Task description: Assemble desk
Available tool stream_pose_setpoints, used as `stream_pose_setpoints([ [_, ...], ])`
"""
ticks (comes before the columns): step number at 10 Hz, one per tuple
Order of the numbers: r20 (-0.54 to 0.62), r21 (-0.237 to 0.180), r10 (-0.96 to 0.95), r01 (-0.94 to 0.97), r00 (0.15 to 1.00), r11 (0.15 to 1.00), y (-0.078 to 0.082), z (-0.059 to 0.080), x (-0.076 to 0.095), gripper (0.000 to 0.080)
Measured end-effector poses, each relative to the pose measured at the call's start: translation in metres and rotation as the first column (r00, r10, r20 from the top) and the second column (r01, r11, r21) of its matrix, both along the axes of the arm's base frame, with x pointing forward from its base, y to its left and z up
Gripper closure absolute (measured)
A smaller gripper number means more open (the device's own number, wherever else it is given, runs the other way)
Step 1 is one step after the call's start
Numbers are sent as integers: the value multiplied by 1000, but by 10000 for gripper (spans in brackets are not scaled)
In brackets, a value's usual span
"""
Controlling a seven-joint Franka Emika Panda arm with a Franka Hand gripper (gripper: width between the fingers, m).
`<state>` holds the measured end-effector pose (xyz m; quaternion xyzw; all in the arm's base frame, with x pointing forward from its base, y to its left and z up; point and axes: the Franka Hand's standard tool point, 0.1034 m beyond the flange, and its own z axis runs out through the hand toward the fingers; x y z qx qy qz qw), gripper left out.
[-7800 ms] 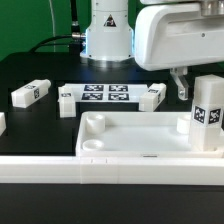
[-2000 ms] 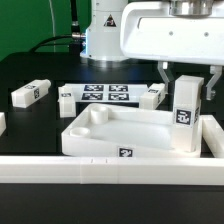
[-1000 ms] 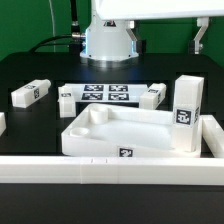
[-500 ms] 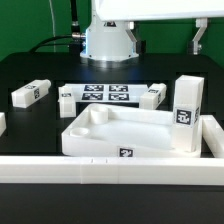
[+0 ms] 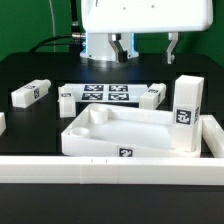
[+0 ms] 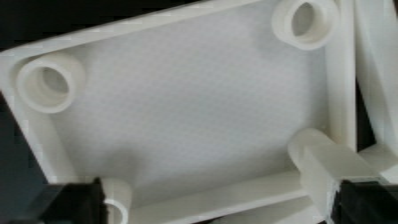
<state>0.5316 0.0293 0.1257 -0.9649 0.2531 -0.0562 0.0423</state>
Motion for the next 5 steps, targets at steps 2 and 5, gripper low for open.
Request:
stream_pose_setpoints([
  [2, 0, 0, 0, 0, 1000, 1000, -1, 0, 0, 150],
  [5, 9, -11, 22, -22, 1000, 1000, -1, -24, -28, 150],
])
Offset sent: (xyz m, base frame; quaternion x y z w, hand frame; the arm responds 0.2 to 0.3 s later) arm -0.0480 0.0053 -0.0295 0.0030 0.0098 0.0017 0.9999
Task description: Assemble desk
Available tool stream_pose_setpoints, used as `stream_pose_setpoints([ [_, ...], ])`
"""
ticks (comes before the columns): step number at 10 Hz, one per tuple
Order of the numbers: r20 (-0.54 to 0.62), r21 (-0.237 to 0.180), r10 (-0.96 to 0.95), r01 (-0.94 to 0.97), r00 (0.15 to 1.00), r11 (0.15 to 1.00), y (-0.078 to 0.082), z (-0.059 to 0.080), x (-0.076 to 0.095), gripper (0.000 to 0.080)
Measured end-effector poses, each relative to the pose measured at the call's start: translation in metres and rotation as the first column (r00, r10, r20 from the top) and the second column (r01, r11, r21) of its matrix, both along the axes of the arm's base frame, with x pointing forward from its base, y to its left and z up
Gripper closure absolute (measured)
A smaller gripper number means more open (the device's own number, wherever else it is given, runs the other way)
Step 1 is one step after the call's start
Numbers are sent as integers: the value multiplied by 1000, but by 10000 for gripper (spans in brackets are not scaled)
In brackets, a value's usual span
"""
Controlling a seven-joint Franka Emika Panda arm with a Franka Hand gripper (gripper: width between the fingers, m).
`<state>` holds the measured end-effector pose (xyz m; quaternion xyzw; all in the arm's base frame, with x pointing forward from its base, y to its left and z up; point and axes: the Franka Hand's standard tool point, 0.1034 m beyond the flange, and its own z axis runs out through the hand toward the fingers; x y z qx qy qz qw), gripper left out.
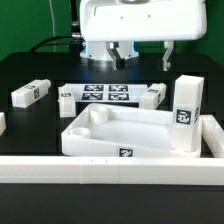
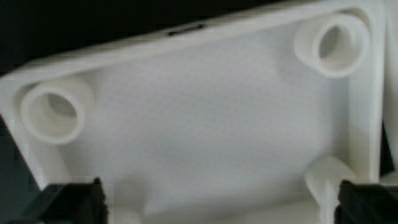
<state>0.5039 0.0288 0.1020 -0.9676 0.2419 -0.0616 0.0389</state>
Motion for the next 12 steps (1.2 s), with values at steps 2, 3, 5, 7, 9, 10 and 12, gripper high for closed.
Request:
stream_pose_setpoints([
  [2, -19, -10, 15, -15, 1000, 1000, 1, -14, -12, 150],
  [3, -16, -10, 15, -15, 1000, 1000, 1, -13, -11, 150],
  [5, -124, 23, 41, -38, 991, 999, -2, -14, -16, 150],
  [7, -237, 60, 57, -44, 970, 997, -2, -17, -23, 150],
  [9, -348, 97, 73, -42, 934, 994, -1, -26, -37, 150],
  [10, -375, 111, 90, -52, 923, 992, 0, -29, -39, 150],
  [12, -447, 157, 141, -77, 883, 985, 7, -25, -43, 150],
])
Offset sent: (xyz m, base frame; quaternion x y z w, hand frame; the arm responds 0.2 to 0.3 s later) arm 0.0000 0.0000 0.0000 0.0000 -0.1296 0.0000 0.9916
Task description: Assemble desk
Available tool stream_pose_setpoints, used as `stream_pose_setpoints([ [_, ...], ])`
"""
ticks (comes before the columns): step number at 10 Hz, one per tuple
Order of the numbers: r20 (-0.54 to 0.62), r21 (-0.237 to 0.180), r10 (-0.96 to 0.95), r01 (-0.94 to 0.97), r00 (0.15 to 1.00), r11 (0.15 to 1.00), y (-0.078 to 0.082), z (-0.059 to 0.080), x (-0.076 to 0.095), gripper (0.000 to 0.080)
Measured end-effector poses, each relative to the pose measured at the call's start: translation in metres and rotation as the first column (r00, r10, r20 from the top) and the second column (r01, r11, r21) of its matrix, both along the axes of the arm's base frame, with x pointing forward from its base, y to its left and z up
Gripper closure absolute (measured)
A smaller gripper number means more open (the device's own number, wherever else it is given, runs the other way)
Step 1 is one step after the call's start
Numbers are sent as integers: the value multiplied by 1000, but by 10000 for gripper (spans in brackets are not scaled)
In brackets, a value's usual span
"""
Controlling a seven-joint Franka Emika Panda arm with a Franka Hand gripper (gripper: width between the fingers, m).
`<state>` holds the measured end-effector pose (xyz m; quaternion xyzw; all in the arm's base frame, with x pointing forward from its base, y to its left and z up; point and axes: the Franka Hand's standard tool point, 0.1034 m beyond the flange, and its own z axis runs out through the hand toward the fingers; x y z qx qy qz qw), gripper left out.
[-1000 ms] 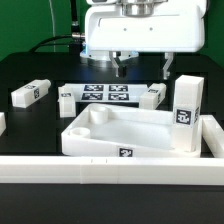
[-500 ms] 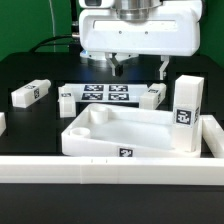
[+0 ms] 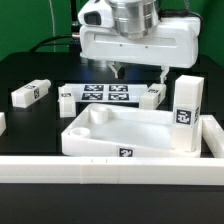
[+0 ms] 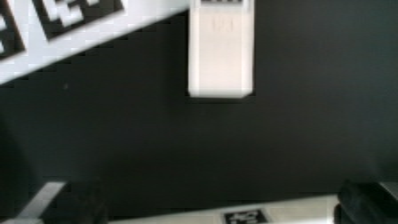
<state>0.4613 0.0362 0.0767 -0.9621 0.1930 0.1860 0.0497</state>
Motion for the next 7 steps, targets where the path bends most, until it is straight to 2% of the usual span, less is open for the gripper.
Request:
stream_pose_setpoints([
  [1, -66, 19, 2, -1, 998, 1000, 0, 2, -4, 150],
  [4, -234, 56, -1, 14, 972, 998, -7, -3, -6, 150],
  [6, -325, 113, 76, -41, 943, 993, 1, -11, -20, 150],
  [7, -307, 141, 112, -71, 945, 988, 7, -15, -17, 150],
])
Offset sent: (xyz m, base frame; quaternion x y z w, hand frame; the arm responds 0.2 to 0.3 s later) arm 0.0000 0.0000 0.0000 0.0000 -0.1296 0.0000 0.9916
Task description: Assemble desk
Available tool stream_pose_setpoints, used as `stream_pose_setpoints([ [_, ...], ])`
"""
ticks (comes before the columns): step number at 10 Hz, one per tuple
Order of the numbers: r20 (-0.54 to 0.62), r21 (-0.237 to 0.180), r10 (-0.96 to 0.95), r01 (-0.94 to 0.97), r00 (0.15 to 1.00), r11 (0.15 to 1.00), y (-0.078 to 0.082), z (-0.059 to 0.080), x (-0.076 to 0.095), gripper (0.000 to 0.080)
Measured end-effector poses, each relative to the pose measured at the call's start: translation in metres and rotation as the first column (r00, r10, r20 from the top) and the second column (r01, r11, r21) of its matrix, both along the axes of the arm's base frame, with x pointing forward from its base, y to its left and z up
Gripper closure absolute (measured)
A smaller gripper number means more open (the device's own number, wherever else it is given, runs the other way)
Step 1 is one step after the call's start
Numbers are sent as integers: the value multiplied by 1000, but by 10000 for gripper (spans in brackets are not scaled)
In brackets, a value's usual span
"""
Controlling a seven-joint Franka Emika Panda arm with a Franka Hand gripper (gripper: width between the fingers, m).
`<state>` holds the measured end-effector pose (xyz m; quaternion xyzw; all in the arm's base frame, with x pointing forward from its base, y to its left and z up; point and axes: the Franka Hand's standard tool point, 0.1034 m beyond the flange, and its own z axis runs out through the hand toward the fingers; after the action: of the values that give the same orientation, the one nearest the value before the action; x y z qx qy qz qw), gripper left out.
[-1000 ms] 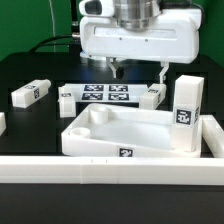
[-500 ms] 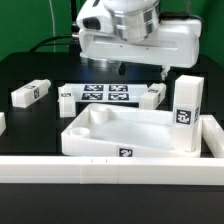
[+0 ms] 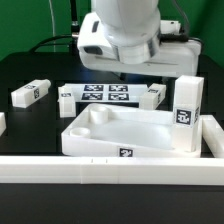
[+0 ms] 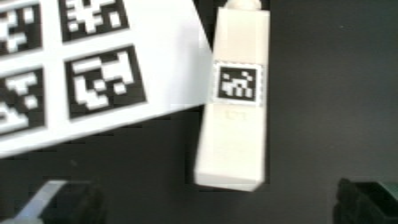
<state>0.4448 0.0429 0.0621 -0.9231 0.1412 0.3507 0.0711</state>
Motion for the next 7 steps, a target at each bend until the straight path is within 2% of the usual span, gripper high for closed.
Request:
stream_pose_setpoints([
  [5, 4, -3, -6, 6, 1000, 1000, 0, -2, 0, 150],
  [7, 24, -9, 6, -6, 1000, 1000, 11, -13, -8, 150],
])
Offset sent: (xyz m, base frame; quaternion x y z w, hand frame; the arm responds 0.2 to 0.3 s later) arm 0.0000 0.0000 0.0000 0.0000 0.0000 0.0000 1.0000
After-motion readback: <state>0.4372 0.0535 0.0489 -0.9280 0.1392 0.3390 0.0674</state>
